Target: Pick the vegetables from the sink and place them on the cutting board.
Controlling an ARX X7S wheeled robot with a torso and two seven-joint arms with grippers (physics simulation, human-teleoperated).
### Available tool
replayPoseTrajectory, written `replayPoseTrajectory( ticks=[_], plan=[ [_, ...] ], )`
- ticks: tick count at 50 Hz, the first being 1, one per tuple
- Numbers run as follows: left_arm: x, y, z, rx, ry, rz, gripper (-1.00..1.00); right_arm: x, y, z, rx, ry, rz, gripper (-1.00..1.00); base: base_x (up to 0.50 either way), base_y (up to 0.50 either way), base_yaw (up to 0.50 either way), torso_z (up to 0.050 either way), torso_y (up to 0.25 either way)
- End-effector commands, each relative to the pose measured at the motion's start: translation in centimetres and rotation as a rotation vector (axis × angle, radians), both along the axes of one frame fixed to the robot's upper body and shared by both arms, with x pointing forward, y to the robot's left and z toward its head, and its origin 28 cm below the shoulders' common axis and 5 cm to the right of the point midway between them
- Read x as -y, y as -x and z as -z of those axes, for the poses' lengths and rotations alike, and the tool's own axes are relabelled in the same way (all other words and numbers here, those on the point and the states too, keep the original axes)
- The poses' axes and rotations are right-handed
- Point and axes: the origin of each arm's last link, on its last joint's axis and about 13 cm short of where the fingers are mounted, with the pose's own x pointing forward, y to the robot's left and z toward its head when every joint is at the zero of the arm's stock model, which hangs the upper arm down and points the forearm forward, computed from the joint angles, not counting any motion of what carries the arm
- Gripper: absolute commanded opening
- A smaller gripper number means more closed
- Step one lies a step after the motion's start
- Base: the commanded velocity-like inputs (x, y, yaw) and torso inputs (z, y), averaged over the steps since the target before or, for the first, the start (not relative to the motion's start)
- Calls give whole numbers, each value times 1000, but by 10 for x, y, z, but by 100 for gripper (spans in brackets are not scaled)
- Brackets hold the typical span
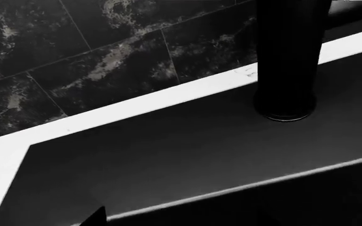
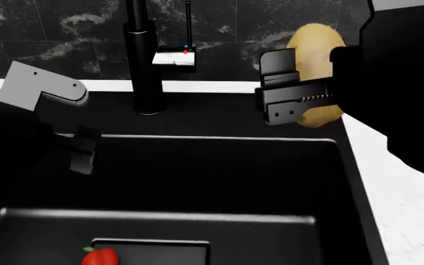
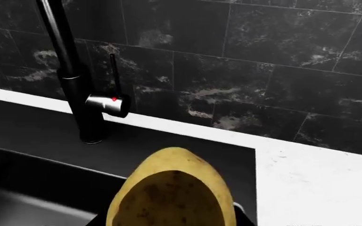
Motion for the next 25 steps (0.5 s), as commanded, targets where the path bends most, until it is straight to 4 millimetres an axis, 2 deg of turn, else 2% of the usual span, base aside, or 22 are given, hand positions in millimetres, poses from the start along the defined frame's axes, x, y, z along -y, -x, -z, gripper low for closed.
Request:
replayPoseTrajectory(
  ticks=[1,5,12,25],
  plan=[
    [11,18,16,-50,62,88,100,2,7,-5,18,-12,-23,-100,0,0,0,0,0],
    [13,25,16,-94,99,112,100,1,7,-3,-1,-5,-28,-100,0,0,0,0,0],
    [16,31,29,-174,127,134,100,-1,7,0,-16,5,-32,-100,0,0,0,0,0],
    [18,31,49,-250,148,119,100,-2,3,6,-32,18,-44,-100,0,0,0,0,0]
  ],
)
